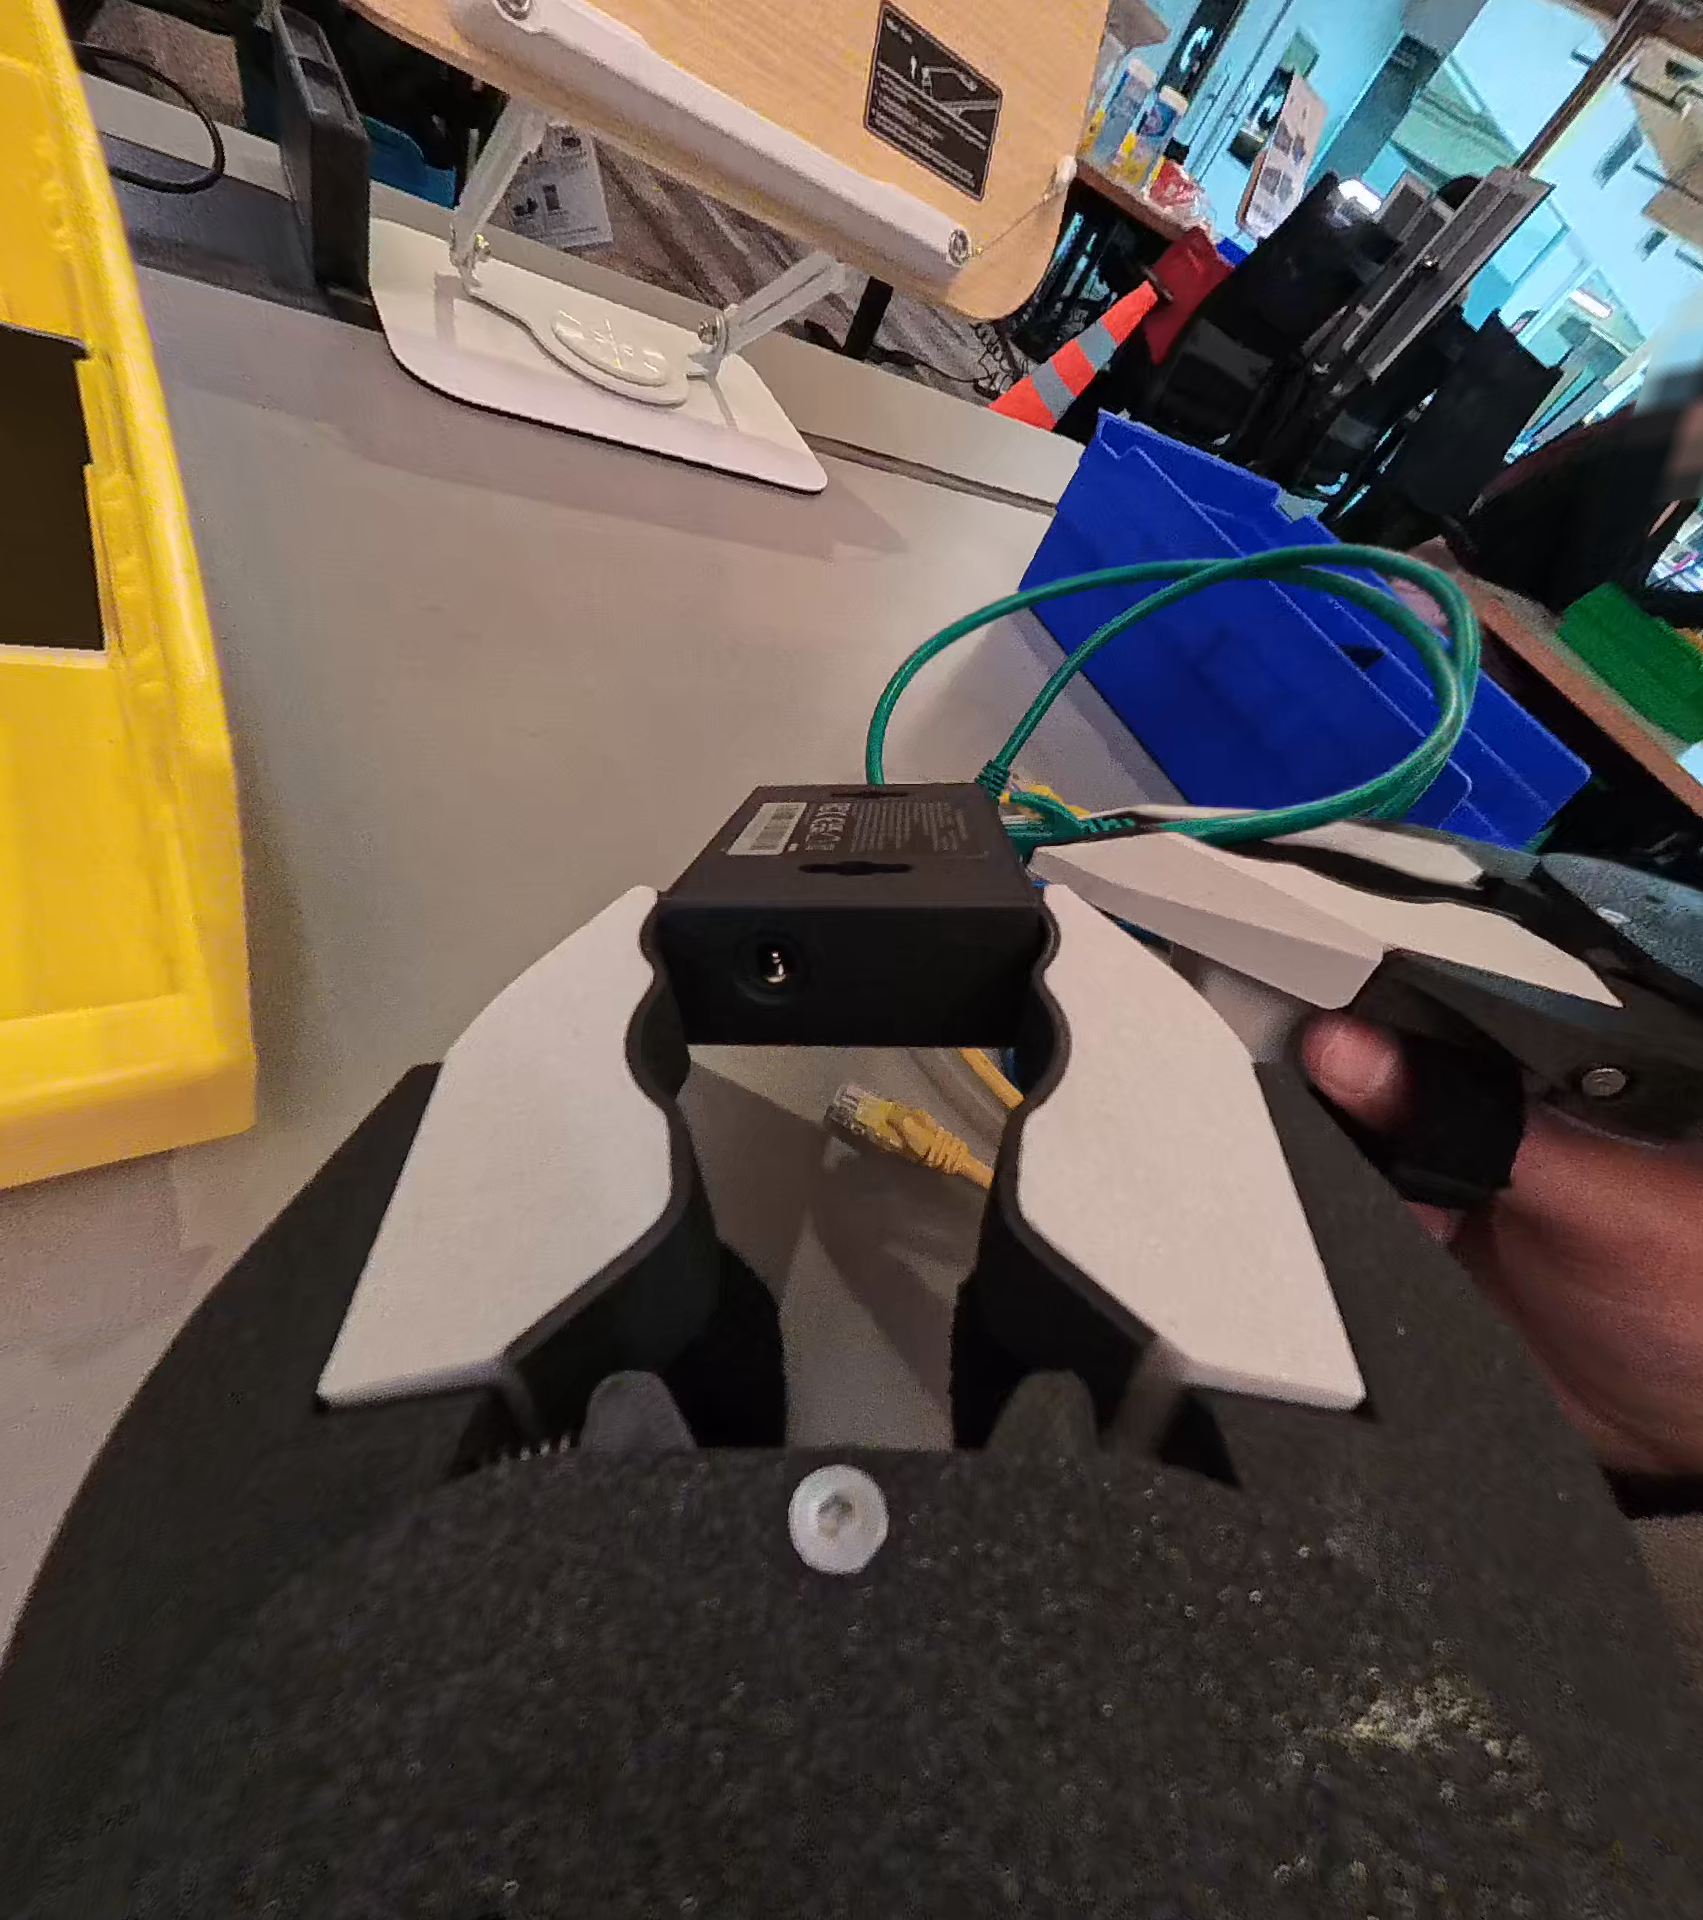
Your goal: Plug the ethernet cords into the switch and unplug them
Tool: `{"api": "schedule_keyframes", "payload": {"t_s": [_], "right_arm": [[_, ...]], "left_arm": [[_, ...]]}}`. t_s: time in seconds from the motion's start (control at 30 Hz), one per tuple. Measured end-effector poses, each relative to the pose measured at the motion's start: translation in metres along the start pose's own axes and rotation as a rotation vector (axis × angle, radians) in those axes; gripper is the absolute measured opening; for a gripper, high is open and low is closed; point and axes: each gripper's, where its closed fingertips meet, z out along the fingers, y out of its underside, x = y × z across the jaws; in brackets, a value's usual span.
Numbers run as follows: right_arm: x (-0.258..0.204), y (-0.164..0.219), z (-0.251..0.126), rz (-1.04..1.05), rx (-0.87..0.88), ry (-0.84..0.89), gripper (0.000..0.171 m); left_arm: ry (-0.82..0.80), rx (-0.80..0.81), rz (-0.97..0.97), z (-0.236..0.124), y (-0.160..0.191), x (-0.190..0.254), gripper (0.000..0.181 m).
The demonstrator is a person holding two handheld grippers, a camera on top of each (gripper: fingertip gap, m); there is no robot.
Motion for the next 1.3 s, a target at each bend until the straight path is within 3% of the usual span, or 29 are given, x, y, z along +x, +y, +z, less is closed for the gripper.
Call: {"api": "schedule_keyframes", "payload": {"t_s": [0.47, 0.57, 0.73, 0.83, 0.97, 1.07, 1.3], "right_arm": [[0.004, 0.001, 0.004, 0.126, 0.010, -0.079, 0.012], [0.004, -0.012, -0.005, 0.021, 0.021, -0.039, 0.012], [-0.005, -0.022, -0.014, -0.086, -0.006, -0.014, 0.012], [-0.006, -0.019, -0.015, -0.059, -0.038, -0.033, 0.012], [-0.004, -0.016, -0.018, 0.017, -0.076, -0.073, 0.012], [-0.014, -0.008, -0.020, 0.006, -0.149, -0.131, 0.012], [-0.008, 0.003, -0.021, 0.007, -0.217, -0.177, 0.013]], "left_arm": [[-0.008, -0.002, 0.021, 0.003, -0.001, 0.001, 0.061], [0.062, -0.039, 0.041, 0.004, 0.002, 0.007, 0.061], [0.045, 0.066, 0.394, -0.001, -0.010, 0.010, 0.077], [0.031, 0.095, 0.599, -0.003, -0.008, 0.020, 0.065], [-0.096, 0.018, 0.919, 0.002, 0.010, 0.015, 0.056], [-0.186, 0.060, 1.122, 0.003, 0.010, 0.018, 0.035], [-0.079, 0.012, 1.136, 0.005, 0.019, 0.035, 0.029]]}}
